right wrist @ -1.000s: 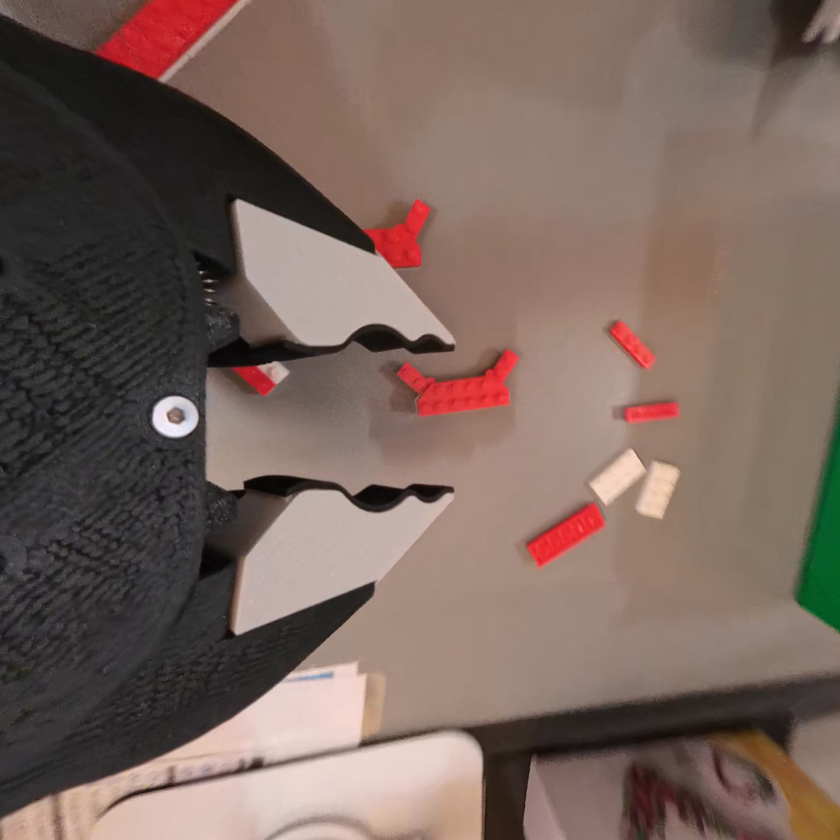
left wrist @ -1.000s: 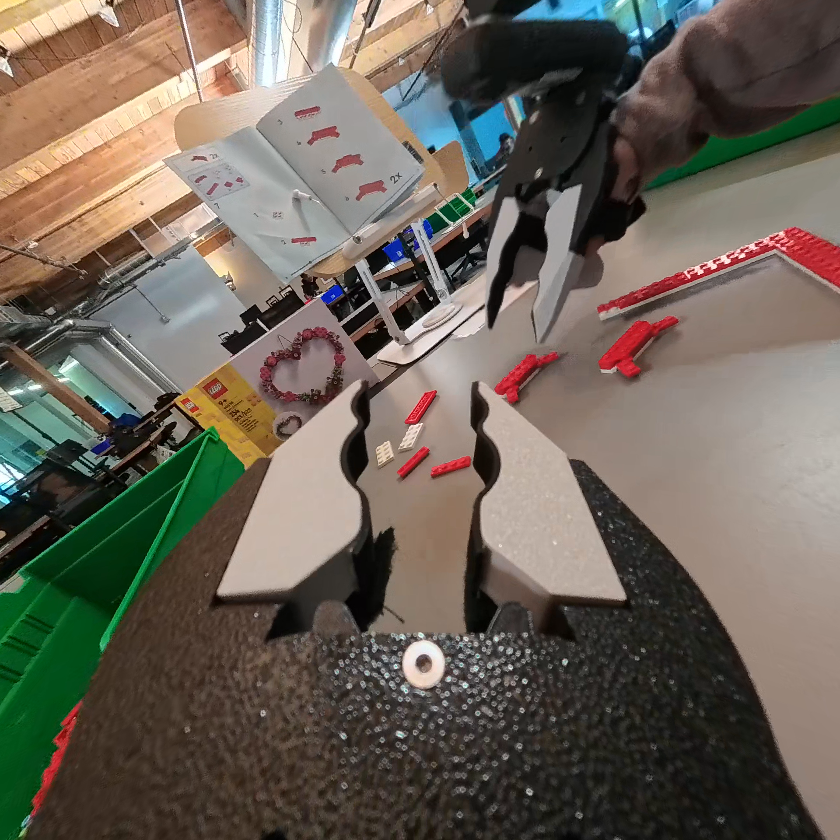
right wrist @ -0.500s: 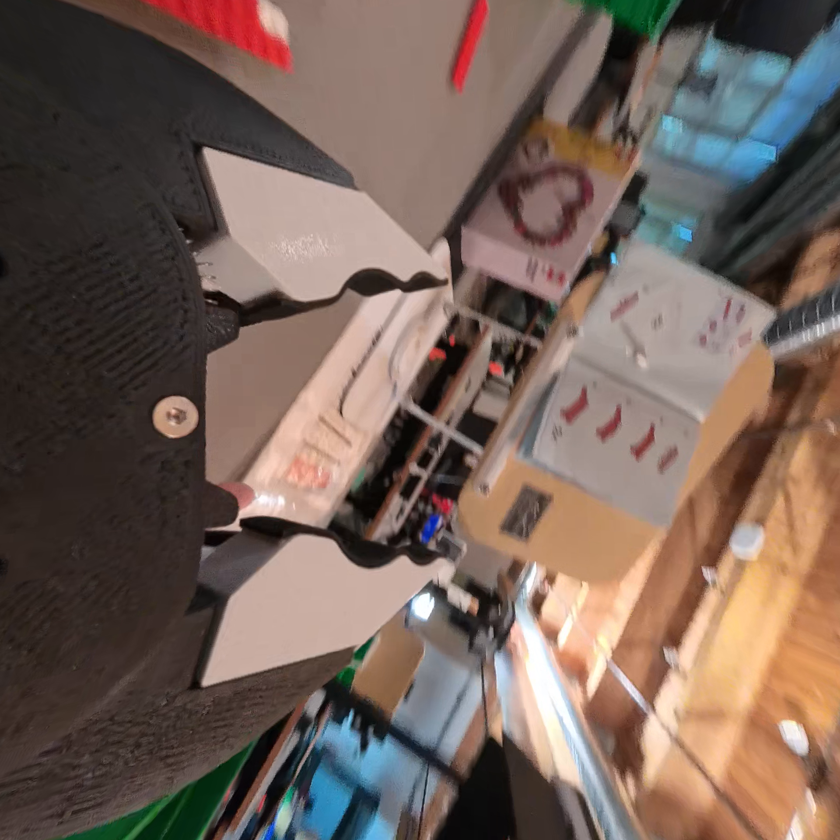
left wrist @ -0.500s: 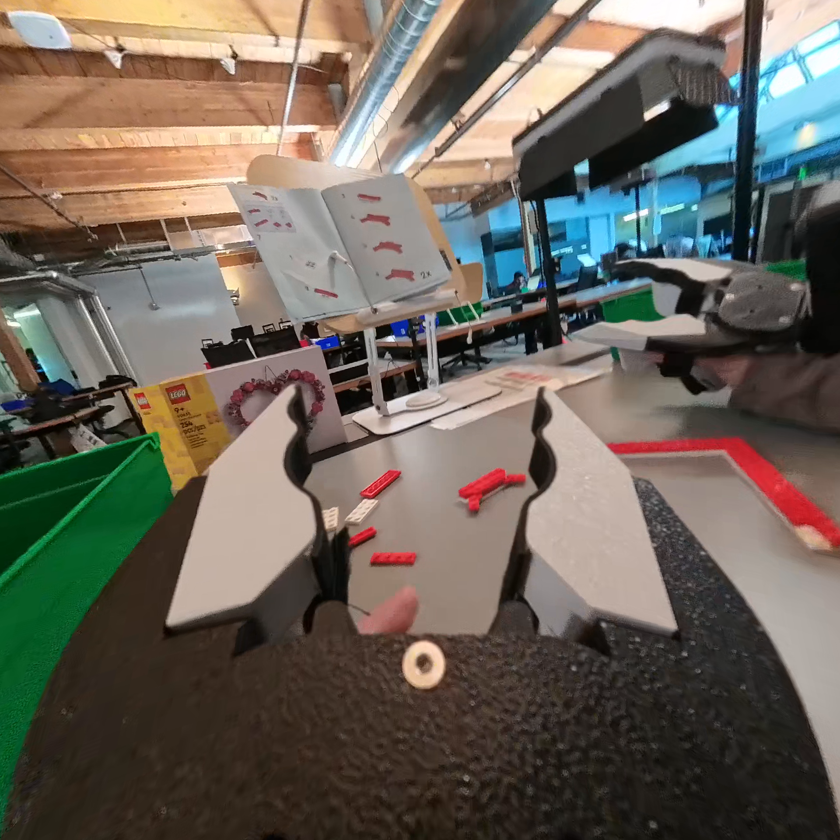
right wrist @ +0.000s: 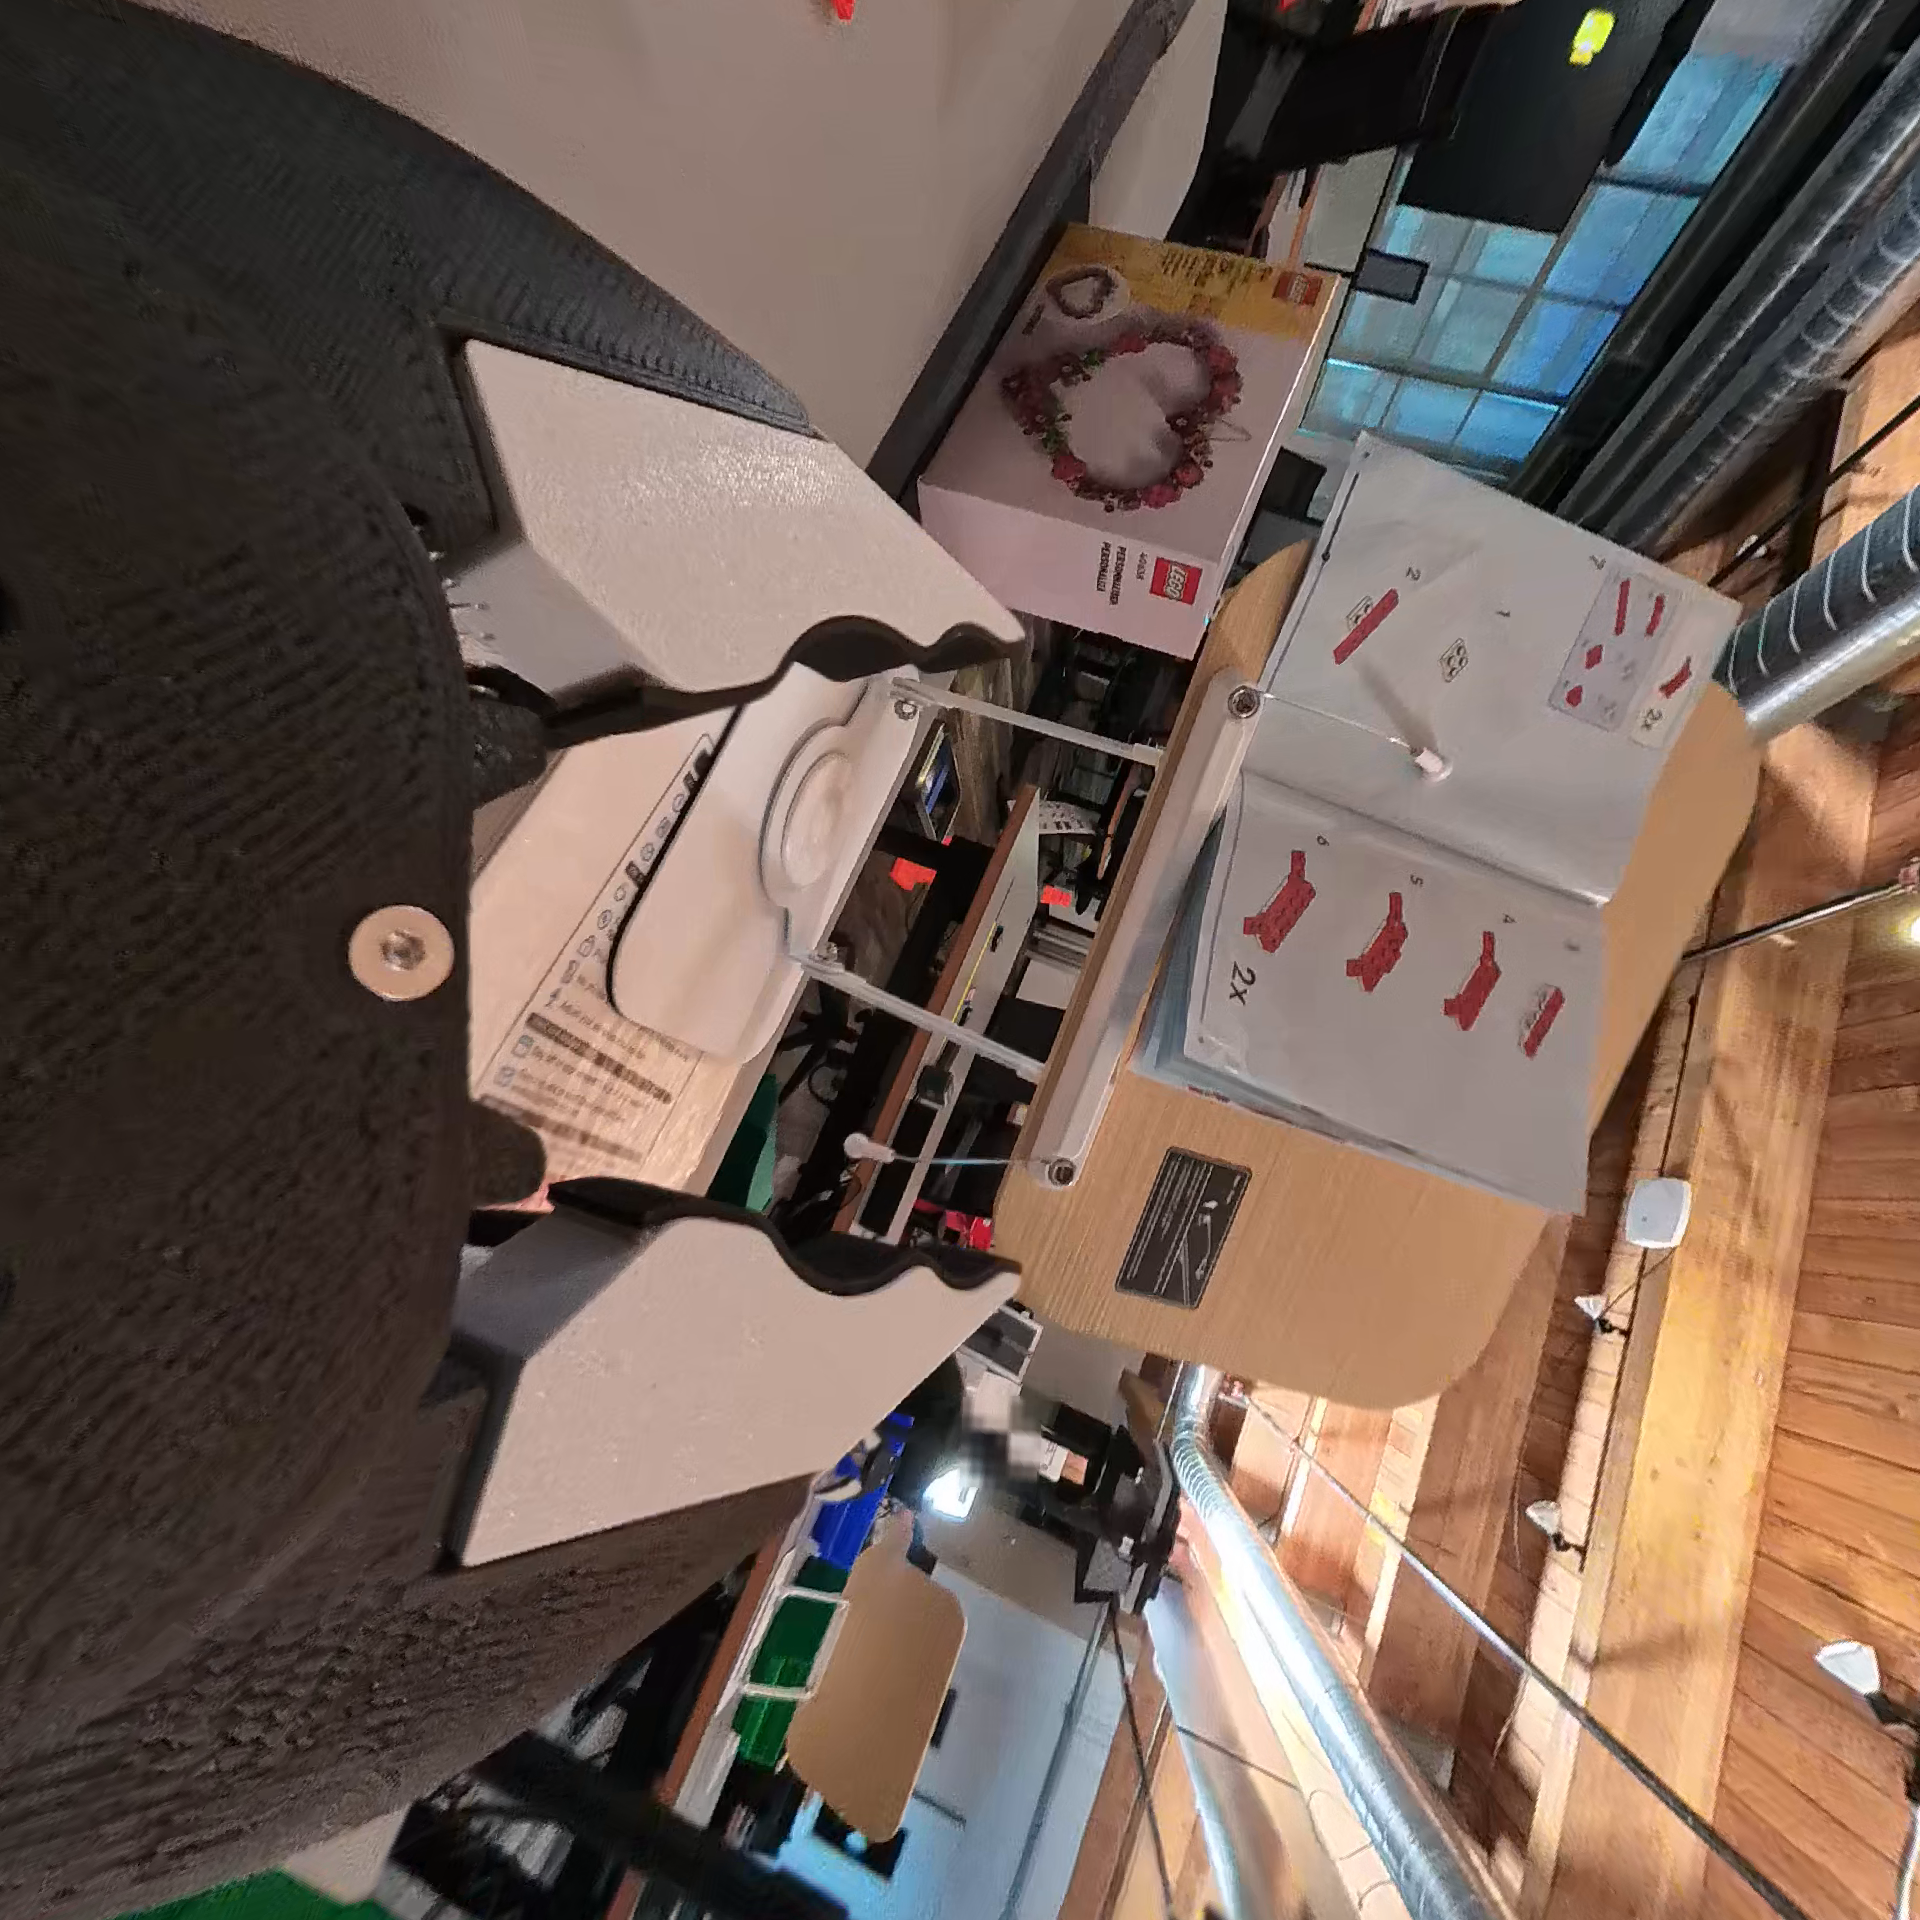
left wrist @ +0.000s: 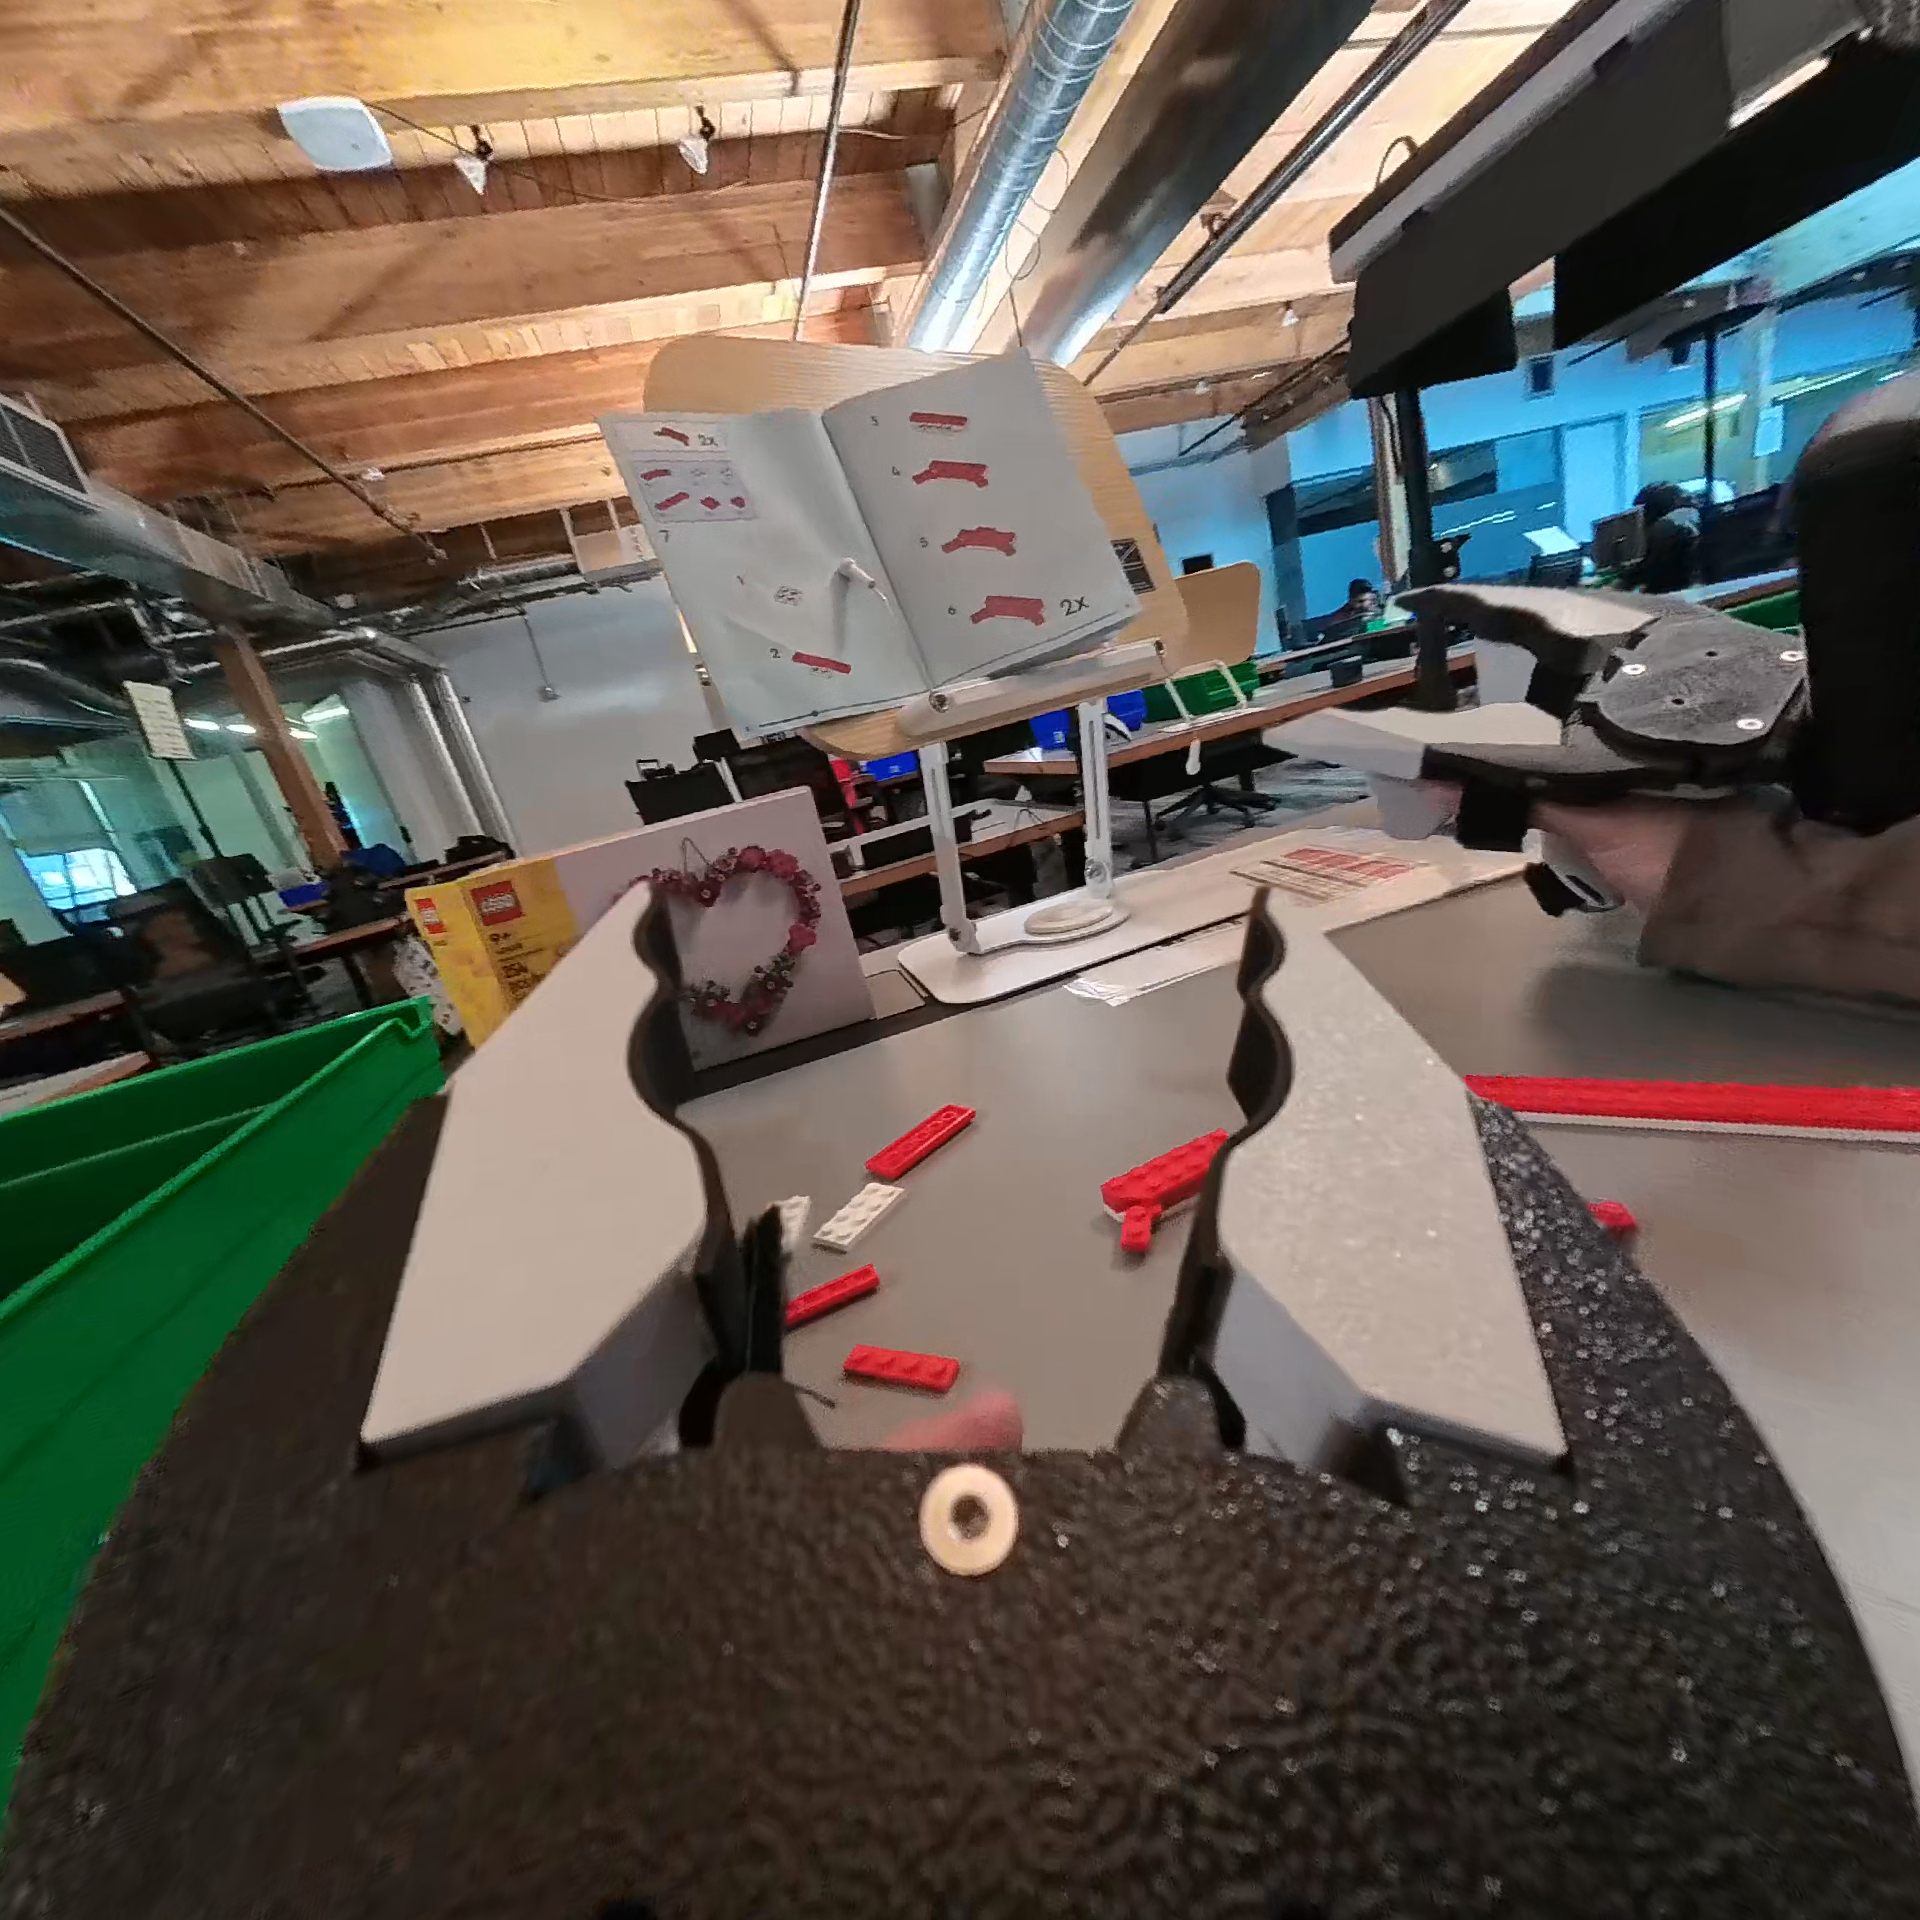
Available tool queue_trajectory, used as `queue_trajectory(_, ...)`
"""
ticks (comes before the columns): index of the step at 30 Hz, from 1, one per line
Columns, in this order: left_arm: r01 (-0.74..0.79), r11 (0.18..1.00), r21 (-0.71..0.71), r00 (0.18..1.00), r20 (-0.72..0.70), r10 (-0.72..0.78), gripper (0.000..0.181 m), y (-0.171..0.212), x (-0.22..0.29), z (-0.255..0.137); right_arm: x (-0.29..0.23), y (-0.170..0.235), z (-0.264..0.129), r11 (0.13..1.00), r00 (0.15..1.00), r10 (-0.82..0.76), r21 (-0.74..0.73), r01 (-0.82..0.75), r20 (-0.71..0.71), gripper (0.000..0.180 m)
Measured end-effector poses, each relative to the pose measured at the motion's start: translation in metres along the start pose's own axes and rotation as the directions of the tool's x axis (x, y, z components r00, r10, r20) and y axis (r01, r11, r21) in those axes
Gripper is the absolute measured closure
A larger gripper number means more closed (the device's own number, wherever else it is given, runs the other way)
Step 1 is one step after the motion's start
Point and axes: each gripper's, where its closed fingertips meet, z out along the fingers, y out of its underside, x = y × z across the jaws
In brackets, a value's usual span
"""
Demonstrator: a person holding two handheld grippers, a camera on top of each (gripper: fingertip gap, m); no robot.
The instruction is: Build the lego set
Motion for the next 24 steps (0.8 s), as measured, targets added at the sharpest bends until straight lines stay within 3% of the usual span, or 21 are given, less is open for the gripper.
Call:
queue_trajectory(6,-0.027,1.000,-0.007,0.998,0.055,0.027,0.078,0.004,-0.012,0.005,-0.009,0.006,0.022,0.999,0.998,-0.048,0.015,0.048,0.034,0.074)
queue_trajectory(13,-0.144,0.988,-0.057,0.982,0.112,0.150,0.074,0.012,-0.033,-0.005,-0.008,0.013,0.042,0.999,0.999,0.044,0.001,-0.044,-0.019,0.077)
queue_trajectory(24,-0.107,0.991,-0.074,0.973,0.199,0.120,0.078,0.012,-0.054,-0.012,-0.028,-0.003,0.025,0.999,0.999,-0.045,0.025,0.045,0.012,0.081)
